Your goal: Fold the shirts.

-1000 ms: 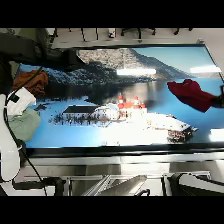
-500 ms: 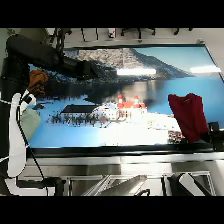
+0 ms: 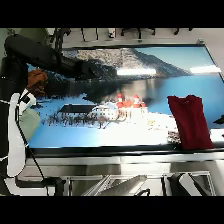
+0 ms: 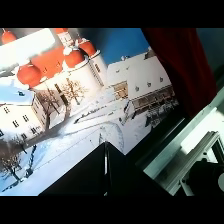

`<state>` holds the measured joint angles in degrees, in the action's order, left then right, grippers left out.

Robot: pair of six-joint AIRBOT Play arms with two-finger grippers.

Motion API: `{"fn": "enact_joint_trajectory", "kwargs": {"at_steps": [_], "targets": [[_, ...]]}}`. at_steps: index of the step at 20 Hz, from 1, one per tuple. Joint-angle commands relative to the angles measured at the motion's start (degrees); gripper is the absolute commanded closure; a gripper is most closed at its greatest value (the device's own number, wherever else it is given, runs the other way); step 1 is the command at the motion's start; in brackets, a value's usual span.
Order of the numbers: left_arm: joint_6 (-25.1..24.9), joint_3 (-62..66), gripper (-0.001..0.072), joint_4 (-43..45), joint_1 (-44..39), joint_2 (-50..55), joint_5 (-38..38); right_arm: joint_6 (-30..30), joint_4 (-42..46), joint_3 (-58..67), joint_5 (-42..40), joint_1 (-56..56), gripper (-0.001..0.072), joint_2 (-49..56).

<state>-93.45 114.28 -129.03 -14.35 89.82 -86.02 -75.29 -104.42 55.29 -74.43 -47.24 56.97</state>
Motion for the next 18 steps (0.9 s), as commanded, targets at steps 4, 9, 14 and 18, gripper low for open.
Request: {"fn": "enact_joint_trajectory", "kwargs": {"at_steps": [4,9,14,18], "targets": [[2.12,-3.80,0.0698,2.69,-0.07,-7.02,-1.14,-4.72,-2.71,8.11,-0.70,20.00,0.0684,-4.87],[3.17,-38.88,0.0698,7.56,-6.12,-26.56,7.65,-4.07,-2.75,-4.72,5.51,46.31,0.0684,-12.50],[5.38,-62.75,0.0698,7.52,-9.11,-40.02,15.74,-2.29,-3.06,-11.39,8.92,60.13,0.0684,-16.00],[5.53,-68.59,0.0698,7.52,-8.87,-45.62,18.43,-2.32,-11.41,-11.39,5.05,61.61,0.0683,-15.89]]}}
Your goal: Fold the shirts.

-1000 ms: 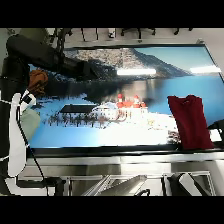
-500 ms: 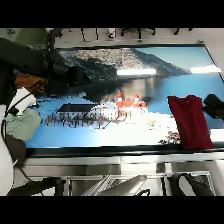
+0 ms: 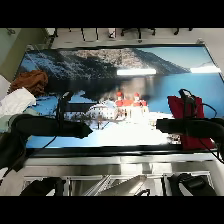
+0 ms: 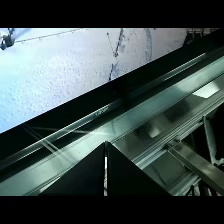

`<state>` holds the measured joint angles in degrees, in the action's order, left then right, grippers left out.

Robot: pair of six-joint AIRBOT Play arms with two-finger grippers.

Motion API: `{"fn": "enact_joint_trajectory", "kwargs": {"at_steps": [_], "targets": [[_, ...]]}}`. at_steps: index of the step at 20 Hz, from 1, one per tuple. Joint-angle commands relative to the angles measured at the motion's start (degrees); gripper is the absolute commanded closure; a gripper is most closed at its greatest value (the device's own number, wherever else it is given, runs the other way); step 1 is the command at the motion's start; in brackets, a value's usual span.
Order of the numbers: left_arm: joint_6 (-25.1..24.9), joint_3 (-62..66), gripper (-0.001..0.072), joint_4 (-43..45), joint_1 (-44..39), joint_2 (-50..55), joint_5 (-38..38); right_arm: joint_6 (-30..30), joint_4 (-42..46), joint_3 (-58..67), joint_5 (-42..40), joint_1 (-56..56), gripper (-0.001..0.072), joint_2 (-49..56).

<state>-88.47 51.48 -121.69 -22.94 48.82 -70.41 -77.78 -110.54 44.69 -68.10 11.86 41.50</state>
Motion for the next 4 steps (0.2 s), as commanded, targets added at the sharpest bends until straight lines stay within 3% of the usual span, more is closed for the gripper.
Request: {"fn": "enact_joint_trajectory", "kwargs": {"at_steps": [1,4], "targets": [[0.57,-6.60,0.0698,0.17,-0.28,-5.70,2.82,0.17,-6.40,-0.79,-1.31,2.51,0.0683,-0.42],[1.27,-7.98,0.0698,0.20,-0.28,-7.67,2.36,0.17,-6.97,-0.79,-1.29,2.51,0.0683,-0.39]]}}
